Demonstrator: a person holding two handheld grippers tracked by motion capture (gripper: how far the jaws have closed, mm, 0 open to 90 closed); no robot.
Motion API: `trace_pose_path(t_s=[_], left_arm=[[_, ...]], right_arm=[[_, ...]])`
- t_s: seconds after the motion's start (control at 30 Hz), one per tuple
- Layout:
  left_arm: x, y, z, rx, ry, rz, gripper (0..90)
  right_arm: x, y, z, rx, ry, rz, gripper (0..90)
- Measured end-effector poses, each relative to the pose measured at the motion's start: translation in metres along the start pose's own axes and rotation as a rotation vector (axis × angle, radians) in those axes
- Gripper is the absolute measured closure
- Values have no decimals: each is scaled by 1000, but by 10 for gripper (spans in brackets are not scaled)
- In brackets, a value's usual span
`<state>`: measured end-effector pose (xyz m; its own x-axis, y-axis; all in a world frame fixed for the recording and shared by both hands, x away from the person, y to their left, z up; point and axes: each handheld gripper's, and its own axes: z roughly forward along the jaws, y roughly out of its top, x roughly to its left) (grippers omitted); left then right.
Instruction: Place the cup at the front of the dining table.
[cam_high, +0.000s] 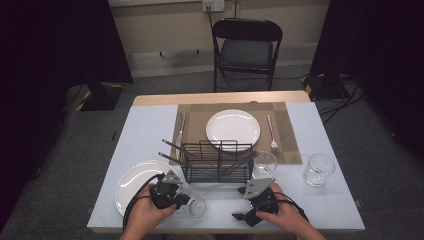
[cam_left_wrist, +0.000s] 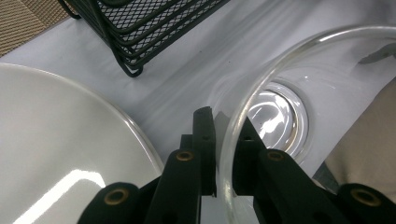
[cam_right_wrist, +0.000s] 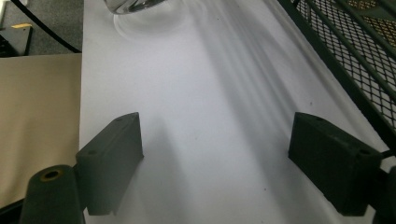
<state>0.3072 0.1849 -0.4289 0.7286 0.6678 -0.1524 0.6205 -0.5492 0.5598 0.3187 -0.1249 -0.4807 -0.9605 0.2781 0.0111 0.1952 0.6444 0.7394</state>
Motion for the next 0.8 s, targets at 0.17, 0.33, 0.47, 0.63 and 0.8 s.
trace_pose_path(t_s=[0.17,0.33,0.47,0.63,0.8], left_arm=[[0,-1,0,-4,-3,-22,837],[0,0,0,-4,-1,-27,839],[2,-1,-1,-4,-11,-41,841],[4,-2,-3,-18,-26,-61,842],[7,-1,-11,-49,-45,-82,843]], right_arm=[[0,0,0,0,0,0,161],[0,0,0,0,0,-1,161],[0,0,0,0,1,1,161],[0,0,0,0,1,1,161],[0,0,0,0,1,1,161]])
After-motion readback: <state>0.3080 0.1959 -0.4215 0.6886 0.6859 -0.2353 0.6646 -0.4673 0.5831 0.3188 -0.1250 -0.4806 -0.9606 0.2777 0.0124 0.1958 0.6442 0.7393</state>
